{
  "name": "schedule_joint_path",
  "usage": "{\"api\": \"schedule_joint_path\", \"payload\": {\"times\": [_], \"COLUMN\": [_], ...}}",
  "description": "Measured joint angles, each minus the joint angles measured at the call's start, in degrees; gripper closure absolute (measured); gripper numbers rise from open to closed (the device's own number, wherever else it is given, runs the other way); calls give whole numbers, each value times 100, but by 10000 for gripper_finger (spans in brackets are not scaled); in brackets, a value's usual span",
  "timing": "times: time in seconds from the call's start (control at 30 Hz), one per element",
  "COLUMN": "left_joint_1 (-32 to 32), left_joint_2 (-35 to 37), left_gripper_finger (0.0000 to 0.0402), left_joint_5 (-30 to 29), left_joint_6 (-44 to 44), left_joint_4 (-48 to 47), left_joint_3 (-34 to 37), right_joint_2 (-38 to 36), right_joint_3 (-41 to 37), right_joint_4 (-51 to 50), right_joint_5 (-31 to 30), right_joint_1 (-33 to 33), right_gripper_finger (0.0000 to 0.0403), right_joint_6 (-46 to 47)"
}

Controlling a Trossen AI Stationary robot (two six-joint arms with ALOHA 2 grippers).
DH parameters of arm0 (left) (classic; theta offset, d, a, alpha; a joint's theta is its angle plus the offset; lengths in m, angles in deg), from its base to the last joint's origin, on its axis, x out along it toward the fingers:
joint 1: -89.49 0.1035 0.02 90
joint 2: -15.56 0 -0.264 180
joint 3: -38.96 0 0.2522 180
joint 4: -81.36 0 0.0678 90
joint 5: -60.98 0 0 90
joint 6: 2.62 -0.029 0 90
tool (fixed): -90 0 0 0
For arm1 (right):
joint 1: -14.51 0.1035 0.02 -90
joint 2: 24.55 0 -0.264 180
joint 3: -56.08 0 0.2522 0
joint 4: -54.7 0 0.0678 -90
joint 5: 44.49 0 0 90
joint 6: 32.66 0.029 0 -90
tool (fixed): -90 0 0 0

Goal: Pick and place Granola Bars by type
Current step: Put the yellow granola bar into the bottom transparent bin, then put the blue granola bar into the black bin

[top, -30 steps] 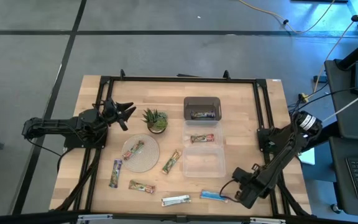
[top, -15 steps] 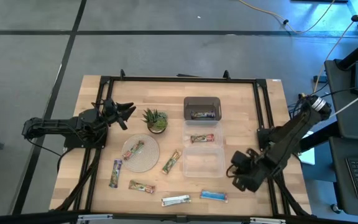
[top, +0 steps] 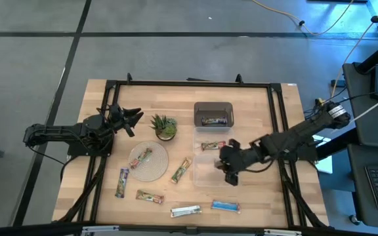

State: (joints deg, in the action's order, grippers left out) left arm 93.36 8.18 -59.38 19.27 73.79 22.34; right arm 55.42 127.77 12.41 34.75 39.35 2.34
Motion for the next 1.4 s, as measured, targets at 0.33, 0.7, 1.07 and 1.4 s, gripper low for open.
{"api": "schedule_joint_path", "payload": {"times": [0.33, 0.7, 1.07, 1.4], "left_joint_1": [-1, 0, 0, 0], "left_joint_2": [-1, -2, -2, 0], "left_gripper_finger": [263, 263, 263, 263], "left_joint_5": [-2, -2, -2, -2], "left_joint_6": [2, -5, -9, -9], "left_joint_4": [2, 0, 2, 0], "left_joint_3": [0, 0, 0, 0], "right_joint_2": [1053, 1750, 1798, 1254], "right_joint_3": [2, 2, 2, 2], "right_joint_4": [739, 819, 802, 732], "right_joint_5": [650, 651, 697, 794], "right_joint_1": [-405, -459, -459, -459], "right_gripper_finger": [313, 313, 267, 231], "right_joint_6": [-893, -832, -849, -683]}}
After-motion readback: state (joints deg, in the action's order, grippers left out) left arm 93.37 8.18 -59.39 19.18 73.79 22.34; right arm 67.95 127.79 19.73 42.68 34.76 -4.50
